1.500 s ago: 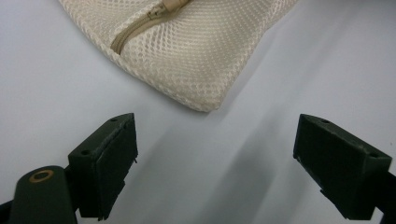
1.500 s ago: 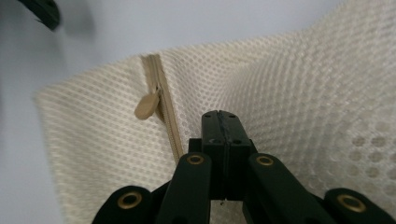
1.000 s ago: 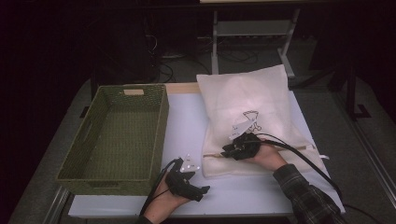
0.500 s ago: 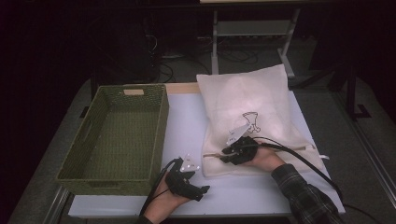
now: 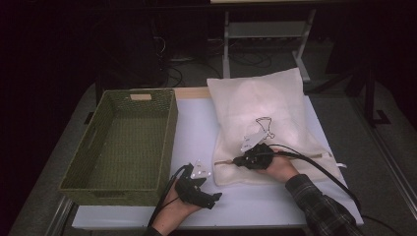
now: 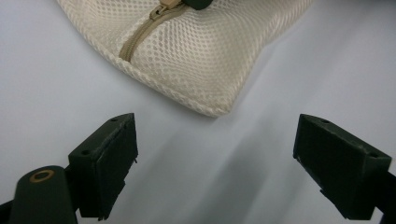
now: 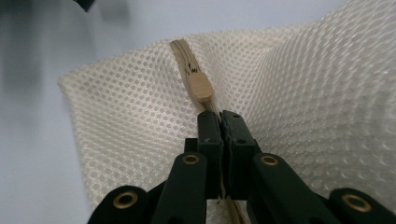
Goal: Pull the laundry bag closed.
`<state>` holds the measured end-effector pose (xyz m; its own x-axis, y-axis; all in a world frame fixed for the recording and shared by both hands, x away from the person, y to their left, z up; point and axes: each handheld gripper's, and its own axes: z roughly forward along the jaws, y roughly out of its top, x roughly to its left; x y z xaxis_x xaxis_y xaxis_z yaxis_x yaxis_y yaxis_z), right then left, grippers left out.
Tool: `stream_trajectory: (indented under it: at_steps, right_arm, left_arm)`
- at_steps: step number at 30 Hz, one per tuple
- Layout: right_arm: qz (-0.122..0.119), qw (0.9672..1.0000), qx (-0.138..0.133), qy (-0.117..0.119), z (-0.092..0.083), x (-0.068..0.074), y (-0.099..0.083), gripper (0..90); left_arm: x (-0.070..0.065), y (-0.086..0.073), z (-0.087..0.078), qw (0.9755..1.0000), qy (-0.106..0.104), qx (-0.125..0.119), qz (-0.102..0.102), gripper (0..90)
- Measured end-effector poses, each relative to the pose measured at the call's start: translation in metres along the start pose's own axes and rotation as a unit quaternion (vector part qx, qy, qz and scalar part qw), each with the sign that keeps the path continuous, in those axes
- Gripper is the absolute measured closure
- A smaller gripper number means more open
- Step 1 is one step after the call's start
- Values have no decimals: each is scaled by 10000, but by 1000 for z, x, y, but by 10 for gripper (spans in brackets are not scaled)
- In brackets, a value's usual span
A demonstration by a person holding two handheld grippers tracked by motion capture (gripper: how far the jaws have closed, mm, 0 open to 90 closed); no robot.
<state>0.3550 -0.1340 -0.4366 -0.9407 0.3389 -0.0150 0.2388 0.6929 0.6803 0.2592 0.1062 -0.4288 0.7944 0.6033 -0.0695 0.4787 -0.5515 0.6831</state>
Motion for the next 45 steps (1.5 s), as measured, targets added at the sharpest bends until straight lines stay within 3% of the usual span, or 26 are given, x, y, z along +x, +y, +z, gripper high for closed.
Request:
stream_trajectory:
  at_steps: [4,9,14,17,22,25,26,27,33,40,45]
  right_arm:
    - [-53,9997,-226,-70,-16,2,2,869]
    - [-171,9990,-388,-104,-27,4,2,869]
    - [-211,9988,-433,-114,-32,5,0,869]
    - [-211,9983,-524,-136,-38,4,-1,869]
    - [-172,9977,-638,-116,-43,2,-4,869]
    - [-198,9977,-647,-106,-43,2,-5,868]
    - [-214,9977,-632,-92,-43,3,-5,868]
    - [-214,9977,-632,-92,-43,3,-5,868]
    - [-239,9980,-581,-95,-40,2,-7,868]
    - [-238,9981,-548,-126,-38,2,-8,868]
    - [-260,9982,-506,-204,-33,2,-9,867]
  left_arm:
    - [3,14,-1,9997,-114,-172,-111,136]
    - [10,34,-3,9992,-10,-381,-151,144]
    - [29,49,7,9983,41,-503,-278,164]
    - [40,54,16,9985,-23,-445,-332,190]
    - [52,55,29,9975,-280,-428,-491,204]
    - [56,55,35,9958,-581,-452,-554,242]
    - [57,56,36,9950,-685,-487,-536,302]
    - [57,56,38,9940,-782,-513,-566,302]
    - [62,55,39,9911,-1106,-543,-499,492]
    - [61,55,37,9911,-1164,-594,-271,682]
    - [59,55,37,9927,-1100,-493,-67,819]
